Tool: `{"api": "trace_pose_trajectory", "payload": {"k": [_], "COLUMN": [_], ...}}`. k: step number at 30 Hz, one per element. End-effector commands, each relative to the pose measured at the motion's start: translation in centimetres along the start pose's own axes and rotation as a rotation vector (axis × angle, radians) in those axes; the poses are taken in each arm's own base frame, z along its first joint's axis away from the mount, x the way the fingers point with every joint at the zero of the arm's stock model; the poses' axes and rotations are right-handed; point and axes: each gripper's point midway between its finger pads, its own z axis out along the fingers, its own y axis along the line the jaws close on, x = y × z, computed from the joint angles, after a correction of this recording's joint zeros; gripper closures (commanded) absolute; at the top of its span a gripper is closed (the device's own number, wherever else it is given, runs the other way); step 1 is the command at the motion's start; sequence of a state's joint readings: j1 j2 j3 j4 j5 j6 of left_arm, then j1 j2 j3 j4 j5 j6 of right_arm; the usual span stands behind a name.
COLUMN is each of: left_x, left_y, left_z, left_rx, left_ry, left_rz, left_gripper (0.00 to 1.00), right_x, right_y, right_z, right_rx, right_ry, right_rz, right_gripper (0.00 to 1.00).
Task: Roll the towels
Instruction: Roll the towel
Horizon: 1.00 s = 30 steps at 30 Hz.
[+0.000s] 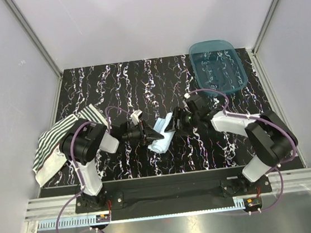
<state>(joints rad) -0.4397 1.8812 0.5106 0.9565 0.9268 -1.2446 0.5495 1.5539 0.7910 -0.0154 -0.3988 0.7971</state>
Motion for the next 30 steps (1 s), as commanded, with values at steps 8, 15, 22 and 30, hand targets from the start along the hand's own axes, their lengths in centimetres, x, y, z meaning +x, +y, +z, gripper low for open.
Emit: {"api": "trace_pose_trajectory", "payload": {"k": [8,15,22,30], "left_x": [0.0,-0.6,-2.3,-3.0], "left_y": [-1.1,2.0,2.1,-0.1], "left_z": [-0.8,-1.6,-4.1,-5.9], "left_rx": [0.083,-0.203,-0.446,-0.728], "left_ry": [-0.008,-0.032,-0.092,-0.188], "left_rz": [0.025,0.121,0.257,0.508], "left_gripper": [0.72,0.48,0.43,0.42], "right_x": [-1.3,-0.5,-0.2,0.8], "right_y": [-0.1,-0.2,0.3,0.4], "right_z": [2.6,3.2,3.7,4.3], "right_rx": [0.076,0.170,0.243,0.327], "right_ry": [-0.009,0.050,0.087,0.146], "right_rz": [-0.061,-0.123,-0.182,-0.225], "right_gripper": [0.47,0.56,0.57,0.57]}}
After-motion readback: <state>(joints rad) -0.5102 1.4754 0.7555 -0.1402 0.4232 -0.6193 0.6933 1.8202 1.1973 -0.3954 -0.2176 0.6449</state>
